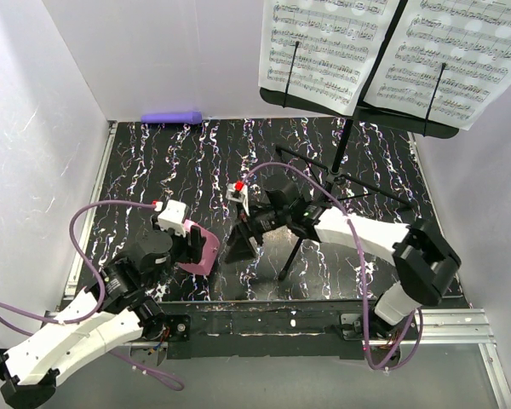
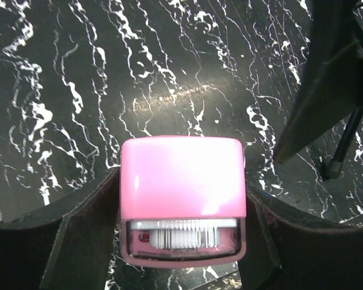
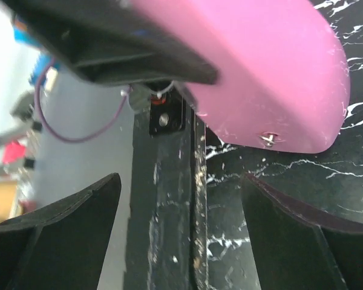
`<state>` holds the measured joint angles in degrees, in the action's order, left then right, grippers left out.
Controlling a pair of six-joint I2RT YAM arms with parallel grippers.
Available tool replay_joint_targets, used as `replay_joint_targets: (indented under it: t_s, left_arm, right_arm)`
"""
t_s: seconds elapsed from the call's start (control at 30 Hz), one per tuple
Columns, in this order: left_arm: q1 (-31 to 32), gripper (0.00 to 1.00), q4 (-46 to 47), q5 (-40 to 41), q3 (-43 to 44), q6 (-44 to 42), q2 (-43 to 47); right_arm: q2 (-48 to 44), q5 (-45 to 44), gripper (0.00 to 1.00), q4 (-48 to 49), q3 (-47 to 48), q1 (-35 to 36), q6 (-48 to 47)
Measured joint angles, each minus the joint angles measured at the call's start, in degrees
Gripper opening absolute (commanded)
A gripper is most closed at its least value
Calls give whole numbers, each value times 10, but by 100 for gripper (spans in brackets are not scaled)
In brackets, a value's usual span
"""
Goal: Set up the instrument practice props
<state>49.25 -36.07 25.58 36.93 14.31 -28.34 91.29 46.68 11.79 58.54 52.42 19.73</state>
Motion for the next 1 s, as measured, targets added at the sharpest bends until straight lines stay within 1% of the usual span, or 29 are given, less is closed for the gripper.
replay_joint_targets:
  t_s: [0.2, 0.33, 0.43, 0.53, 0.7, 1.0]
  left_arm:
    - [0, 0, 3, -8, -3, 58, -28]
    - [0, 0, 10, -8, -9, 90, -53]
    - [0, 0, 22, -8, -10, 109, -86]
    - [0, 0, 39, -7, -13, 120, -115]
    - [0, 0, 59, -5, -16, 137, -146]
    - [0, 0, 83, 9, -17, 171, -193]
  right_arm:
    - [-54, 31, 87, -233, 23, 0, -286]
    - [-77, 31, 88, -356, 21, 0, -431]
    - [-109, 27, 88, -410, 4, 0, -512]
    - [-129, 27, 88, -442, -2, -5, -560]
    - [-133, 29, 89, -462, -2, -20, -603]
    - [-157, 37, 89, -463, -26, -40, -627]
